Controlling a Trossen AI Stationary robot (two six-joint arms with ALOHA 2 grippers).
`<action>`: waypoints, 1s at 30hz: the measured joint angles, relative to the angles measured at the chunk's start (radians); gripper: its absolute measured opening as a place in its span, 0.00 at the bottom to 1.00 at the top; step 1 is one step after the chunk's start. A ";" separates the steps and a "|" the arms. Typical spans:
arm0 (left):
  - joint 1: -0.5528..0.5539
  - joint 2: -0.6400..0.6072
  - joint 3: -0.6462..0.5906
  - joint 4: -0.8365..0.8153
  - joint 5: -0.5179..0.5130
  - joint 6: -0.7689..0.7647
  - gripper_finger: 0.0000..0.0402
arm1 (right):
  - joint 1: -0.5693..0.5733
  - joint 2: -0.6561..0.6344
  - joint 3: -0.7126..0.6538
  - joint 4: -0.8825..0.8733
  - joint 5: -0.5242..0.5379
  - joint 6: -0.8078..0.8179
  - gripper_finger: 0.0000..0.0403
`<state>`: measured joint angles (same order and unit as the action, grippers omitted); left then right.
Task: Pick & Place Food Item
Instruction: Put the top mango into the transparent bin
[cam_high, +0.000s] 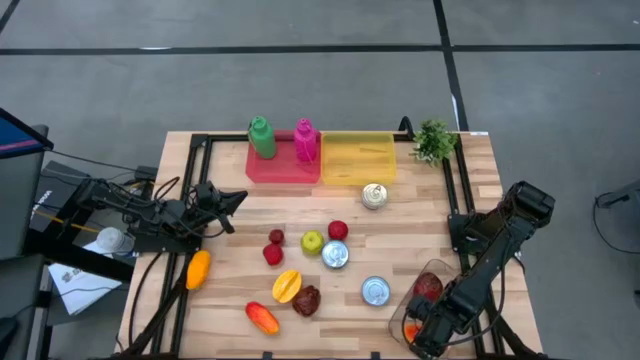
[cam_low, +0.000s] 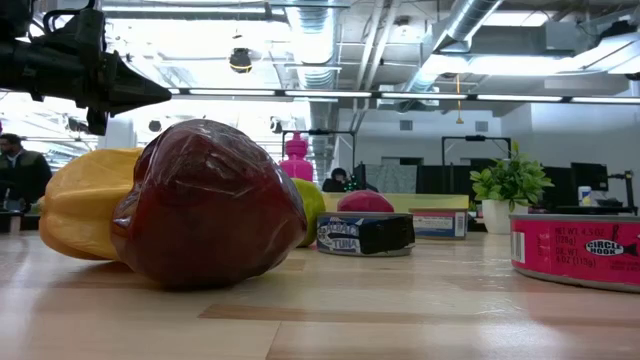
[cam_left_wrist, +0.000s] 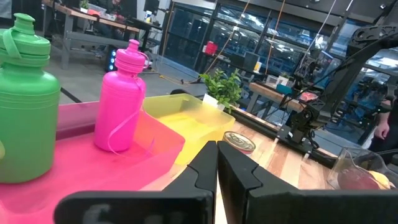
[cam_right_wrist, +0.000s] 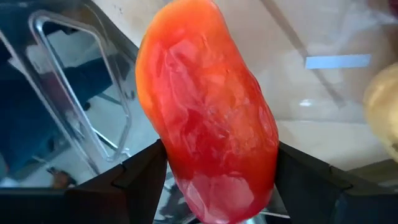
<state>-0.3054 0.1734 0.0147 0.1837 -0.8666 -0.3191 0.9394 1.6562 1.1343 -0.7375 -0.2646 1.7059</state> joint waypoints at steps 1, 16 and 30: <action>0.000 0.000 0.000 0.000 0.000 0.000 0.00 | -0.001 0.000 0.000 -0.007 -0.001 0.010 0.66; 0.000 0.000 0.000 0.000 0.000 0.000 0.00 | -0.006 0.000 0.000 -0.010 0.003 0.014 0.66; 0.000 0.000 0.000 0.000 0.000 0.000 0.00 | -0.027 0.000 0.000 0.005 0.003 0.011 0.72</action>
<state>-0.3057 0.1734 0.0147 0.1841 -0.8668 -0.3195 0.9129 1.6562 1.1339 -0.7326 -0.2615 1.7168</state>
